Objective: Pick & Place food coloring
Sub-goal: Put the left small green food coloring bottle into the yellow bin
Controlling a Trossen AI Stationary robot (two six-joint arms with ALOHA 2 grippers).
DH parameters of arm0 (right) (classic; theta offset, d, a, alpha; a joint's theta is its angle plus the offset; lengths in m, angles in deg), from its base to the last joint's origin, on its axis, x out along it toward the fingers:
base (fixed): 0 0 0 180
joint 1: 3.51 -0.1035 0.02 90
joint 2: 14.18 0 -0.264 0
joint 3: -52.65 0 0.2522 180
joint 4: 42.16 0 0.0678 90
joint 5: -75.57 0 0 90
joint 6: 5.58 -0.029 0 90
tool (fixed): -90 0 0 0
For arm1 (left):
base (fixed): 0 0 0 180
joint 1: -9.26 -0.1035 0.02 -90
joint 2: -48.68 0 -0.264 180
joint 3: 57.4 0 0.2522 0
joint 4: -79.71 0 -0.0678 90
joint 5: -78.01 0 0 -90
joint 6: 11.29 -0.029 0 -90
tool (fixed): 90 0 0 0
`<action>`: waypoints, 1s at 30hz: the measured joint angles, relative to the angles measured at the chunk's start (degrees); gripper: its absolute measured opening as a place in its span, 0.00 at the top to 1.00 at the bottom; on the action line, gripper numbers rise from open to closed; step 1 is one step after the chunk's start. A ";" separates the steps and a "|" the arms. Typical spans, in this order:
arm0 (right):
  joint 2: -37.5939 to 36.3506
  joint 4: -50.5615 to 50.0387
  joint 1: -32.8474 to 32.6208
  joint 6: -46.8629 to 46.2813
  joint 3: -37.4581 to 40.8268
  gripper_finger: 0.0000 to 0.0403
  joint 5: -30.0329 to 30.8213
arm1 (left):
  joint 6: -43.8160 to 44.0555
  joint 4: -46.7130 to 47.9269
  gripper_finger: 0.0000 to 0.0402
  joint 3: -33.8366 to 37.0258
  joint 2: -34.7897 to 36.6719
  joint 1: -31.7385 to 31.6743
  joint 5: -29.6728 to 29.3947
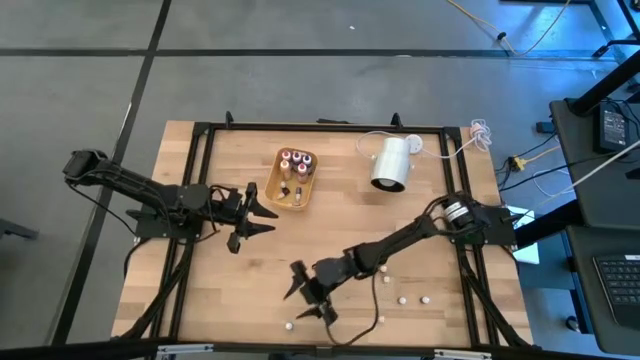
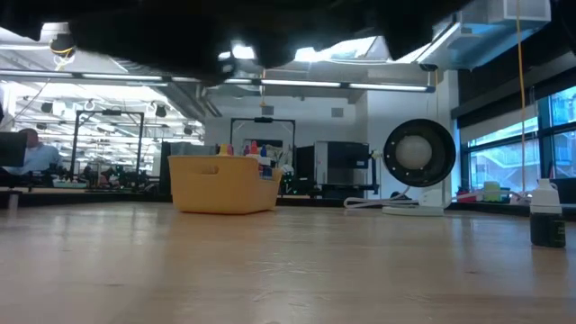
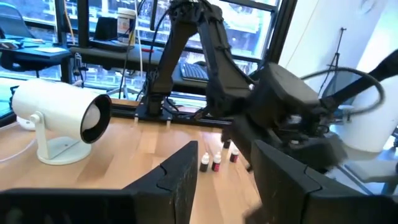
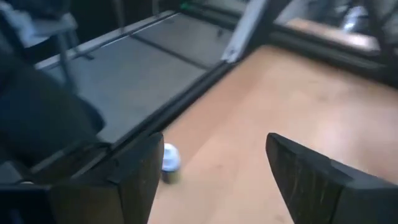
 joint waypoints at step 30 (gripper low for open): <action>16.09 -7.42 -0.56 1.33 -16.92 0.72 -11.28 | 0.05 2.36 0.64 0.00 0.00 0.00 0.09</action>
